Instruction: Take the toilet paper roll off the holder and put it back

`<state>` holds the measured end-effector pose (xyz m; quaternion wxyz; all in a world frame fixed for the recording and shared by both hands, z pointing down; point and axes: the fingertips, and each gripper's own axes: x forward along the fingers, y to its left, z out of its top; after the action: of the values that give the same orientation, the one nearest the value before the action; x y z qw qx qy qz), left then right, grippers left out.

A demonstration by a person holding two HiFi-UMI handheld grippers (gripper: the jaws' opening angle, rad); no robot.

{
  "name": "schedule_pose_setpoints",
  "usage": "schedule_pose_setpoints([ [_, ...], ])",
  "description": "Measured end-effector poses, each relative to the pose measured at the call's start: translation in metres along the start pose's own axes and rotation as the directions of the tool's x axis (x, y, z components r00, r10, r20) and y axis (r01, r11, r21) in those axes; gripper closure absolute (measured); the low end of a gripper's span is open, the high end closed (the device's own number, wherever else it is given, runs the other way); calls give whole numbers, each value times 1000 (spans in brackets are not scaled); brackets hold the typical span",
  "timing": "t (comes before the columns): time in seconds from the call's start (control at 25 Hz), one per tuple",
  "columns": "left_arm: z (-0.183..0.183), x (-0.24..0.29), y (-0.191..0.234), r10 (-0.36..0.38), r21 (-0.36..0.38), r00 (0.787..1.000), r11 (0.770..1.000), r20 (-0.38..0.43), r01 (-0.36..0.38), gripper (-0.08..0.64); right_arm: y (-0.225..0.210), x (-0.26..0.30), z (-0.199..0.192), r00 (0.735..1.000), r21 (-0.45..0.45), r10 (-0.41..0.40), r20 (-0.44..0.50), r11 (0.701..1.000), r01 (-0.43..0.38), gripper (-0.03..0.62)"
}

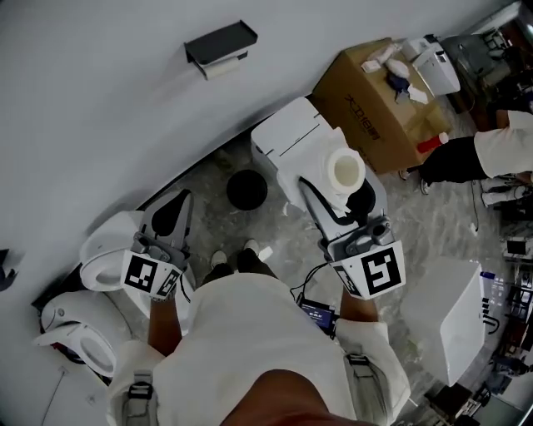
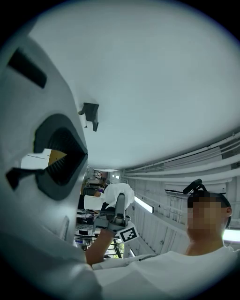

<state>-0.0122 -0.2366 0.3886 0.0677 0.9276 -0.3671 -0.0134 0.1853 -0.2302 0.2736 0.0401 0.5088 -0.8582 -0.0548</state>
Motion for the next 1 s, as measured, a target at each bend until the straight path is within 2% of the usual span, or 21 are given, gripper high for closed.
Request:
schedule_pose_setpoints([
  [0.16, 1, -8, -9, -18, 12, 1000, 1000, 1, 18, 560, 7, -12, 2, 1000, 5, -19, 11, 1000, 19, 296],
  [0.56, 6, -28, -6, 16, 14, 1000, 1000, 10, -17, 560, 19, -8, 7, 1000, -10, 6, 8, 1000, -6, 295],
  [1.0, 1, -30, -6, 39, 0, 999, 999, 6, -39, 561, 1, 24, 14, 1000, -56, 22, 5, 998, -21, 295],
])
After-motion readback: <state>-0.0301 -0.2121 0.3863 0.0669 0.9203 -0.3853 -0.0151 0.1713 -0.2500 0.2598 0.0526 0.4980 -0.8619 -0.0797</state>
